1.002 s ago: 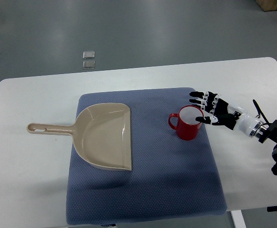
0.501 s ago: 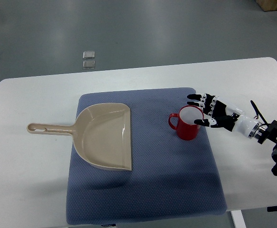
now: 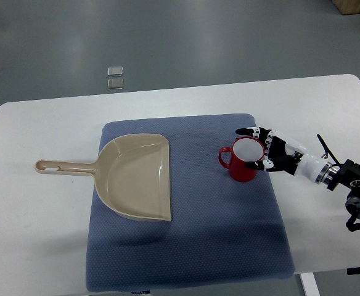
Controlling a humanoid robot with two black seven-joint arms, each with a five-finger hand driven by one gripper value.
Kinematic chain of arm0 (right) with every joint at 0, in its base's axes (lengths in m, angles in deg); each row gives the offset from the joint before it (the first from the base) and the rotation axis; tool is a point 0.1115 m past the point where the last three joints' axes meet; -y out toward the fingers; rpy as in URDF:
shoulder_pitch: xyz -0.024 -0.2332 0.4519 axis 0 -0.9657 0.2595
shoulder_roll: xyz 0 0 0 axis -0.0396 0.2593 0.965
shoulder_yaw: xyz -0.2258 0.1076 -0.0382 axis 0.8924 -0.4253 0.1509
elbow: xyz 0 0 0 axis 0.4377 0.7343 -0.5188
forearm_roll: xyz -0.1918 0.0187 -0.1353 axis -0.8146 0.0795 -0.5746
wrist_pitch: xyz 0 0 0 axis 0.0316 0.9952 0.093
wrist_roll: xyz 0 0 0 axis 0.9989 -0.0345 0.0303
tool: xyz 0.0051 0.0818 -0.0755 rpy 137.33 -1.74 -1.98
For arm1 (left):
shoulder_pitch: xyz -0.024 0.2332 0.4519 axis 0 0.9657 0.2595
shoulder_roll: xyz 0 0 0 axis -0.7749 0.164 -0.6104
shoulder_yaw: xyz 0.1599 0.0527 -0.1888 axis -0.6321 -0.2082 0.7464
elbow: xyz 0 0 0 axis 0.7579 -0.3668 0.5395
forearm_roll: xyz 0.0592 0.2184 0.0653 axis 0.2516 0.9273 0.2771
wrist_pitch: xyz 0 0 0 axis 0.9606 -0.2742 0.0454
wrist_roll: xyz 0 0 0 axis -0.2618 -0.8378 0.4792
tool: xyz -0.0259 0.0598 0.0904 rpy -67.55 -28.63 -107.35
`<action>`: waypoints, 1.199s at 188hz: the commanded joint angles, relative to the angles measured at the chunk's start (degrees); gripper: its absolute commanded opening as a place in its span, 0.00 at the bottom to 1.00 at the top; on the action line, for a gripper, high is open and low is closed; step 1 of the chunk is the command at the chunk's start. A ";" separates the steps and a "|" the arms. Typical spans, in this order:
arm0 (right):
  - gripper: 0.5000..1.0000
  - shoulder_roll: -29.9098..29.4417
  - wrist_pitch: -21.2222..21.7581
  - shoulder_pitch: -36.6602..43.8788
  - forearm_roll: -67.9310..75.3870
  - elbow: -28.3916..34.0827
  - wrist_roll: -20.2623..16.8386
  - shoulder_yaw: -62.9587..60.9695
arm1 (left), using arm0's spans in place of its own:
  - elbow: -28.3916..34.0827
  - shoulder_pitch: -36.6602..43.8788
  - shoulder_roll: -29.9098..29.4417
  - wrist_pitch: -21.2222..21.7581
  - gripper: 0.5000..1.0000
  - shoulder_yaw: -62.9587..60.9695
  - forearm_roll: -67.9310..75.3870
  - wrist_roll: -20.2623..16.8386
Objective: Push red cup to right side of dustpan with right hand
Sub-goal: 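Move the right hand to the red mug's side farthest from the dustpan, then push the red mug with the right hand toward the dustpan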
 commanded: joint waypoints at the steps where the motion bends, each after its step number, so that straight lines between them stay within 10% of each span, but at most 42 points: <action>1: 0.83 -0.25 -0.27 0.00 -0.86 -0.09 0.00 0.06 | -0.05 0.01 0.00 0.01 1.00 0.00 0.00 0.00; 142: 0.82 -1.92 -2.12 0.26 -1.03 -0.45 0.00 0.76 | -0.05 0.01 0.00 0.01 1.00 0.00 0.00 0.00; 225: 0.64 -3.06 -3.88 0.26 -1.03 -0.89 0.00 0.76 | -0.05 0.01 0.00 0.01 1.00 0.00 0.00 0.00</action>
